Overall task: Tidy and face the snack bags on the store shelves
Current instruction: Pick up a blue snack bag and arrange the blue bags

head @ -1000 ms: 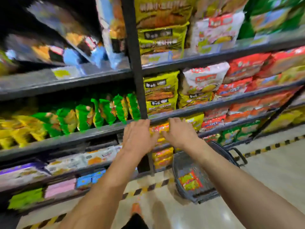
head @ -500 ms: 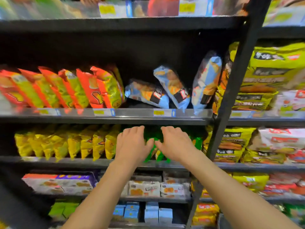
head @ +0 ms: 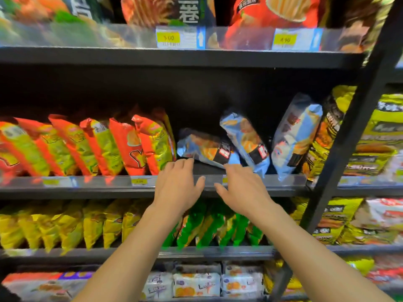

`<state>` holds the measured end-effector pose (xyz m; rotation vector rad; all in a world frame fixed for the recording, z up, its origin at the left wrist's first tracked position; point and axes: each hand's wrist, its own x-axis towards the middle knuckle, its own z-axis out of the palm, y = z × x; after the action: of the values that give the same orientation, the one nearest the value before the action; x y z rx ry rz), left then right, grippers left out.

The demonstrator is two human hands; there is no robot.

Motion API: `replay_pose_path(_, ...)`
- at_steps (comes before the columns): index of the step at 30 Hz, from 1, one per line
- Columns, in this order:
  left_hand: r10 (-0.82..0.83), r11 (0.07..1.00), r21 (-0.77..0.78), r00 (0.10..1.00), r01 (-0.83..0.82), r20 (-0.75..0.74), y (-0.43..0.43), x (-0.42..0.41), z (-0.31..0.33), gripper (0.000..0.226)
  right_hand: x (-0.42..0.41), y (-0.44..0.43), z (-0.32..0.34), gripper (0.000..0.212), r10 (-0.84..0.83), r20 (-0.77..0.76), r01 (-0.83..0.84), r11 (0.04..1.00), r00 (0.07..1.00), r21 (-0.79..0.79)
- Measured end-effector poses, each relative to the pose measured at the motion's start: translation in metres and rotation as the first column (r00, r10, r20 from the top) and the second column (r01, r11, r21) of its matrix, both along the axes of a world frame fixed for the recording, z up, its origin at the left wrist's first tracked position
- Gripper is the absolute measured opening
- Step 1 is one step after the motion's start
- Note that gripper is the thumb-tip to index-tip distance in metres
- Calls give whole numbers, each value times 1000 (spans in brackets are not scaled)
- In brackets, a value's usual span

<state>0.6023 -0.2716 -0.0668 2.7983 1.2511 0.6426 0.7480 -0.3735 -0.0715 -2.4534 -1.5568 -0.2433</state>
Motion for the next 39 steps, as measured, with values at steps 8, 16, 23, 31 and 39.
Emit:
replay_pose_path(8, 11, 997, 80, 996, -18, 83, 24, 65, 25, 73, 61, 19, 31, 63, -110, 107, 83, 969, 988, 231)
replay_pose_path(16, 156, 985, 106, 967, -137, -202, 60, 112, 40, 96, 98, 48, 28, 63, -171, 87, 137, 941, 981, 308)
replay_pose_path(23, 198, 979, 119, 917, -166, -347, 71, 119, 30, 65, 104, 64, 18, 52, -203, 116, 169, 952, 972, 255)
replay_pose_path(31, 220, 944, 304, 932, -129, -289, 76, 108, 34, 37, 115, 63, 18, 38, -227, 108, 188, 939, 968, 287)
replay_pose_path(39, 104, 897, 443, 969, 6, -224, 69, 94, 65, 53, 115, 61, 11, 38, -234, 124, 182, 926, 964, 331)
